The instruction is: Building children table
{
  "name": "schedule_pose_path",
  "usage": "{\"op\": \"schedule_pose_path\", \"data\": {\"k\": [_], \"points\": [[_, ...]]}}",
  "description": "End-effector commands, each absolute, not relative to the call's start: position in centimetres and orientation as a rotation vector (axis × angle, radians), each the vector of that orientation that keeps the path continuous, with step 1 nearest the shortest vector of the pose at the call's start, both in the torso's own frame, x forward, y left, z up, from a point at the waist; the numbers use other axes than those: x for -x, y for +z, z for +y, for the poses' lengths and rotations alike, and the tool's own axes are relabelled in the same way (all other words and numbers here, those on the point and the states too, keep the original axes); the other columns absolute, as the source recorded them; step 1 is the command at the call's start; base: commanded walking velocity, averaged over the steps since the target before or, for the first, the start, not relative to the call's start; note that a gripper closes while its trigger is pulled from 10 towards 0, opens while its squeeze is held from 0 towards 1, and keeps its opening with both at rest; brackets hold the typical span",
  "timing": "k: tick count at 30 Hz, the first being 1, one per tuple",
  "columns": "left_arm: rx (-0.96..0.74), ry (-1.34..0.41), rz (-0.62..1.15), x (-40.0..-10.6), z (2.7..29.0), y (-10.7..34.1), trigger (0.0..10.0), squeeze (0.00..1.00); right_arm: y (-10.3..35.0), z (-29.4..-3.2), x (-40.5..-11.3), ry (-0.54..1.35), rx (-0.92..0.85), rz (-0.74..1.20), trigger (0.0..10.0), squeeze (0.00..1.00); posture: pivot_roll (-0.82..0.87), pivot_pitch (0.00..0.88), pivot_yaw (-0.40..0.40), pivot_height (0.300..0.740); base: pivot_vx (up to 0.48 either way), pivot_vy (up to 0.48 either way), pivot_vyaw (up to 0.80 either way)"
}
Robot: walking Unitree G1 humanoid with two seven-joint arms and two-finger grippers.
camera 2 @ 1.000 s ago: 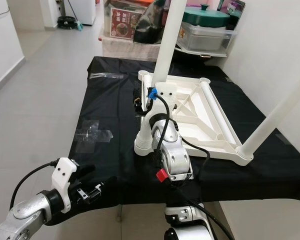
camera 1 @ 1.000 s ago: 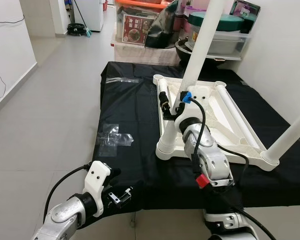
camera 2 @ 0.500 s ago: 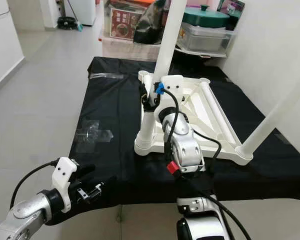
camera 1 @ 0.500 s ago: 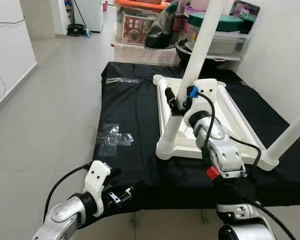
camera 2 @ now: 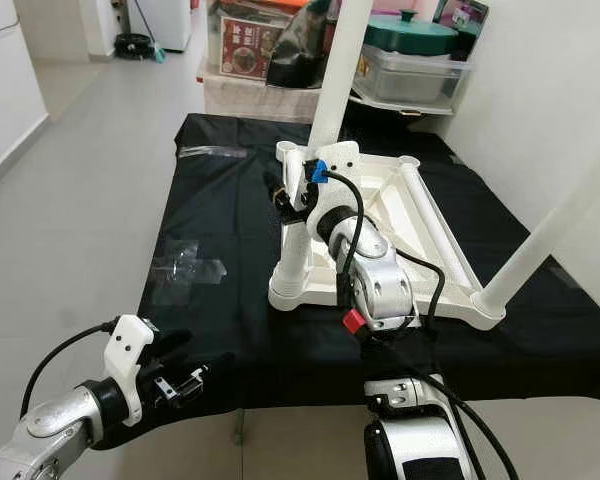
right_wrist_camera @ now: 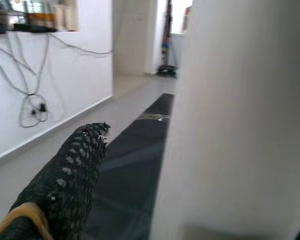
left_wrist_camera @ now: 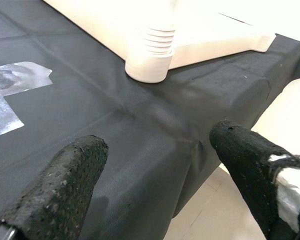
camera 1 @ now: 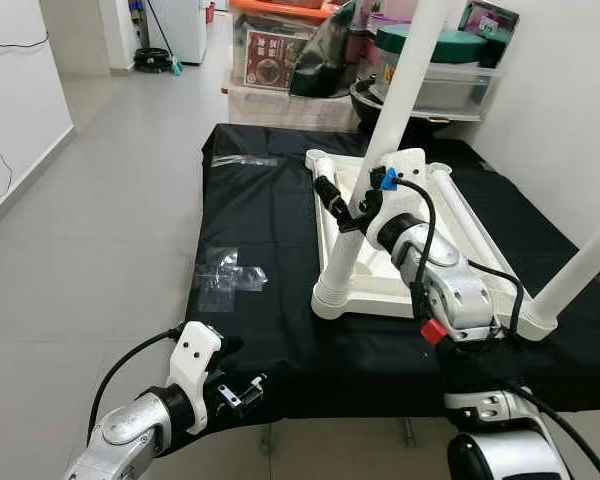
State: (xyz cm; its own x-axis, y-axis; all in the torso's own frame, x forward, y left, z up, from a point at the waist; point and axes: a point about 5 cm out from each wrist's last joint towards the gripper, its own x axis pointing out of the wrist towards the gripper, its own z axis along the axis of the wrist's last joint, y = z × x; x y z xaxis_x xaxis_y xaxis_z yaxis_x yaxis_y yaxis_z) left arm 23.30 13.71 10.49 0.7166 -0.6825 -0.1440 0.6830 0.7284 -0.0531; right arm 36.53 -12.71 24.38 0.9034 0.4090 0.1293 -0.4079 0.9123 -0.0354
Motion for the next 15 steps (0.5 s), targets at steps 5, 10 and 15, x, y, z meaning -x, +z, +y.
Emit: {"op": "schedule_pose_path", "data": {"k": [5, 10, 15], "points": [[-0.006, -0.77, 0.177, -23.0, 13.6, 10.2, 10.0, 0.0, 24.7, -13.4, -37.1, 0.465, 0.009, -0.125, 10.0, 0.0, 0.04, 0.0, -0.129, 0.74, 0.0, 0.0, 0.0], [-0.006, -0.77, 0.178, -23.0, 13.6, 10.2, 10.0, 0.0, 25.2, -14.0, -37.6, 0.495, 0.014, -0.137, 10.0, 0.0, 0.04, 0.0, -0.129, 0.74, 0.0, 0.0, 0.0], [-0.008, -0.771, 0.185, -22.9, 13.6, 10.0, 10.0, 0.0, 25.9, -15.7, -38.6, 0.492, 0.024, -0.153, 10.0, 0.0, 0.05, 0.0, -0.129, 0.74, 0.0, 0.0, 0.0]]}}
